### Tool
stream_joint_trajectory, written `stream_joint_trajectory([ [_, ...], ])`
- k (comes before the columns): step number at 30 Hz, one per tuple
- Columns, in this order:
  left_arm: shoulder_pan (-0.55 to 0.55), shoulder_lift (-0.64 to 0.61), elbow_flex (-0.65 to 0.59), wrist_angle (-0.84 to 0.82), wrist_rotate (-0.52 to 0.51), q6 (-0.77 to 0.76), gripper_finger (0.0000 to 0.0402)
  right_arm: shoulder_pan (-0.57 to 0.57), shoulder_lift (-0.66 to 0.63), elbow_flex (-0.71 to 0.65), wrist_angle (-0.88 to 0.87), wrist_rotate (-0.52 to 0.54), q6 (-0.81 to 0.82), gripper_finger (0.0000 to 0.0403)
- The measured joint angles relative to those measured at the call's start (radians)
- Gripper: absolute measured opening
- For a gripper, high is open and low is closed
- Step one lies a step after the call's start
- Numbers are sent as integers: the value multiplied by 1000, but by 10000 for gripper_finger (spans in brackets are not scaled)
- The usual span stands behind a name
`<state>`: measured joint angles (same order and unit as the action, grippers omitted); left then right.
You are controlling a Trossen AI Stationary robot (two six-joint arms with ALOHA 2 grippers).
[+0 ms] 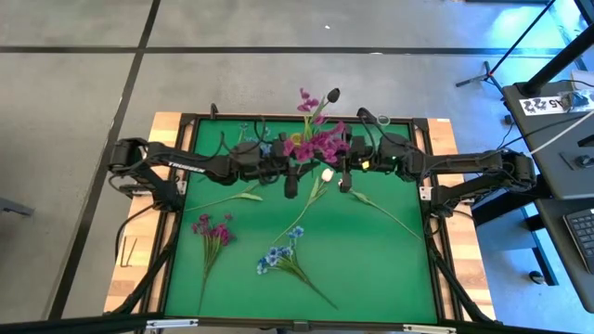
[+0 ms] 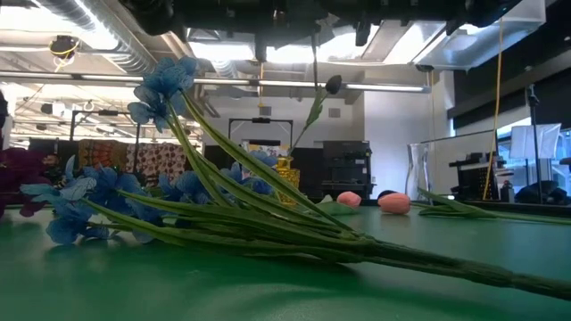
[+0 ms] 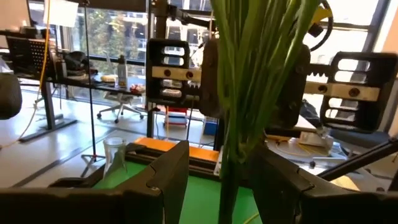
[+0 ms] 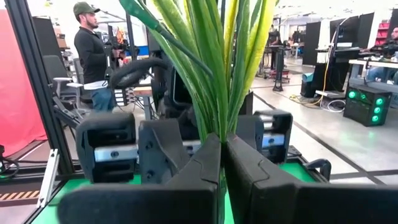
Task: Sort flowers into vase by color
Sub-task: Put the right purple flowers into the yellow vase
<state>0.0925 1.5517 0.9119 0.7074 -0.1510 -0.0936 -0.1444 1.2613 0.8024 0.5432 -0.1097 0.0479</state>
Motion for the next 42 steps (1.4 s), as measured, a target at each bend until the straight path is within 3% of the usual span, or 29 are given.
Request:
stream_joint_trajectory([
  [19, -1, -29, -1, -102, -34, 30, 151, 0, 0, 0, -23, 0, 0, 10],
  [24, -2, -29, -1, -108, -48, 37, 115, 0, 0, 0, -23, 0, 0, 10],
  [32, -6, -29, -1, -108, -47, 37, 18, -1, 0, 0, -24, 3, 0, 10],
  [38, -18, -29, -1, -108, -51, 51, 9, -1, 0, 0, -17, -24, 0, 10],
  [42, -27, -29, -1, -108, -70, 53, 6, 0, -3, 0, -21, -40, 0, 40],
])
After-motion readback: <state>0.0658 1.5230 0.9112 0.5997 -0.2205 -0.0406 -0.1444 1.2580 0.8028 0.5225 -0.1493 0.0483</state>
